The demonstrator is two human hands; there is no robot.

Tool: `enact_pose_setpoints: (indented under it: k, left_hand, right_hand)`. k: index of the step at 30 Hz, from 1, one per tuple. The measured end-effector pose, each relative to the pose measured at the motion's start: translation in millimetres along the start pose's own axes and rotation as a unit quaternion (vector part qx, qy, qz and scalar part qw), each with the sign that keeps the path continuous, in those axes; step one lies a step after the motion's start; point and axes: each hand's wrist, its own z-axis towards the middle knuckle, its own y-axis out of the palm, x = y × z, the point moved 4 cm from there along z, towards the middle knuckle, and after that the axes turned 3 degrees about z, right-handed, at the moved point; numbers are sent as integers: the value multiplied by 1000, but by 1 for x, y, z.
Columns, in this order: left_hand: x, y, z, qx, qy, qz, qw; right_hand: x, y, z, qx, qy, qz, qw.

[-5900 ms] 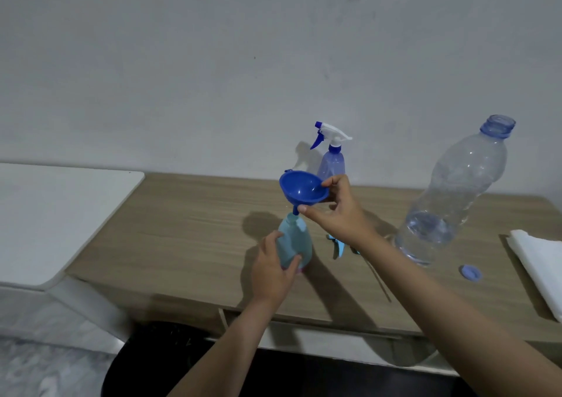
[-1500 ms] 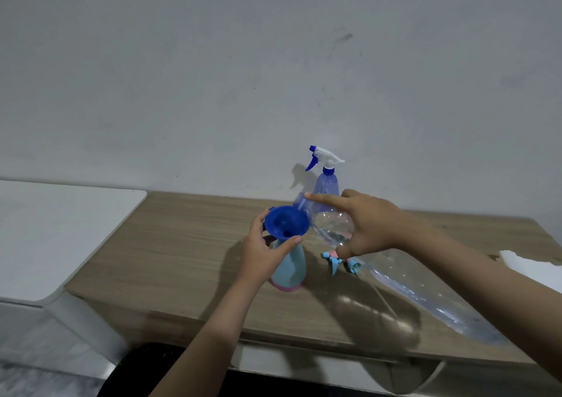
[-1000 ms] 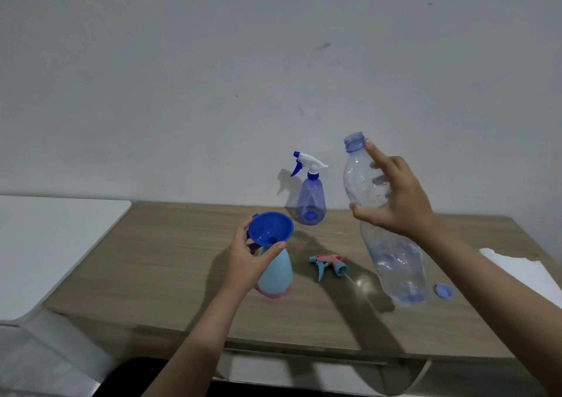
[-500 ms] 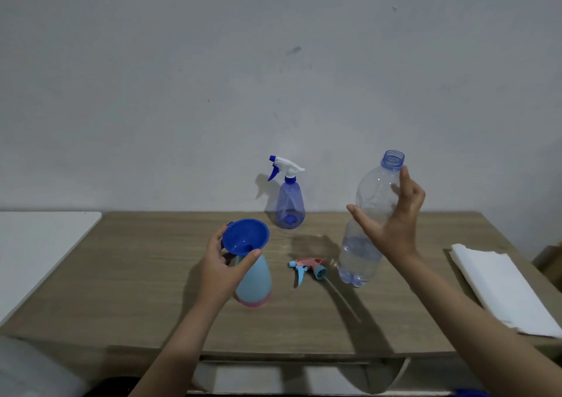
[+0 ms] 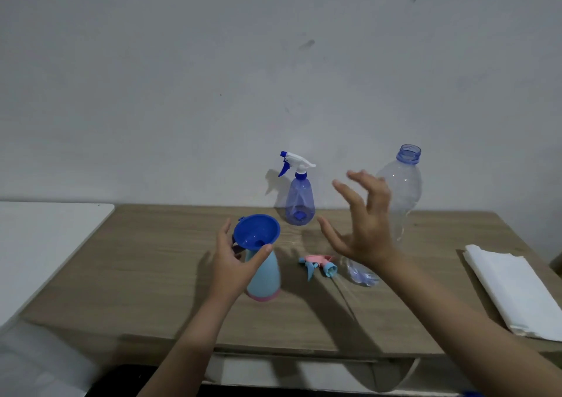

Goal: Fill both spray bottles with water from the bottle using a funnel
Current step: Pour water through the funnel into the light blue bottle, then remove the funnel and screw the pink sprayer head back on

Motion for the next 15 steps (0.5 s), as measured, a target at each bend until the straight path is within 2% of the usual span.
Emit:
enact_pose_setpoints:
  k: [2,5,8,10,13,15]
  left_hand:
    - [2,0,-2,4,-1,18,1000]
    - [3,-1,-5,12,8,22,1000]
    - [-5,-1,-6,5,1,45,999]
    - [-9,1,-7,-2,-6,69,998]
    - [-13,4,-9,-5,-18,97,995]
    - [-15,4,-9,0,-17,112,994]
  right_hand:
    - [-21,19,13,-96,-7,117,988]
    - [-40,50,24,-266,64,204,940]
    - [-48,82,27,-431,118,205,871]
    - [-52,102,27,-512,120,171,833]
    - [-57,123,24,-591,112,138,787]
    - [-60,133,23,-615,101,133,771]
